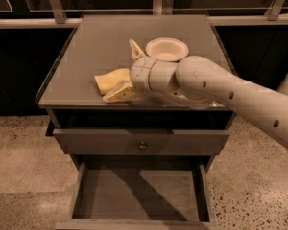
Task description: Pick sponge from middle drawer and place on counter
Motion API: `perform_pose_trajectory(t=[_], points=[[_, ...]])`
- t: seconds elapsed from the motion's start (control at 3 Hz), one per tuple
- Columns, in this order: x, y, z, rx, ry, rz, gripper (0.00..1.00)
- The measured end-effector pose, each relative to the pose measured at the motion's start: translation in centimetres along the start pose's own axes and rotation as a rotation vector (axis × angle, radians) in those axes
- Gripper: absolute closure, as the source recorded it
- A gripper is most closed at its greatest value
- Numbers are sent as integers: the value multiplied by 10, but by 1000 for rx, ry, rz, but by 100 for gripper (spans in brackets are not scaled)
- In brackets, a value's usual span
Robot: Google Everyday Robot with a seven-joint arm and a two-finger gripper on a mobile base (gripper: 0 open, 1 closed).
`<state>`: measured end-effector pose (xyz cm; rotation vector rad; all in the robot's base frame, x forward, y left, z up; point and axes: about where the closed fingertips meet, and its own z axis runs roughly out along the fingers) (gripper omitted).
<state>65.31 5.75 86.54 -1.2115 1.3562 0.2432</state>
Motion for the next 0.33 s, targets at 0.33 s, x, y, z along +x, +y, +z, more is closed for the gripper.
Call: perform_pose_trajectory(t=[0.33], points=[[0,0,0,0,0,0,0]])
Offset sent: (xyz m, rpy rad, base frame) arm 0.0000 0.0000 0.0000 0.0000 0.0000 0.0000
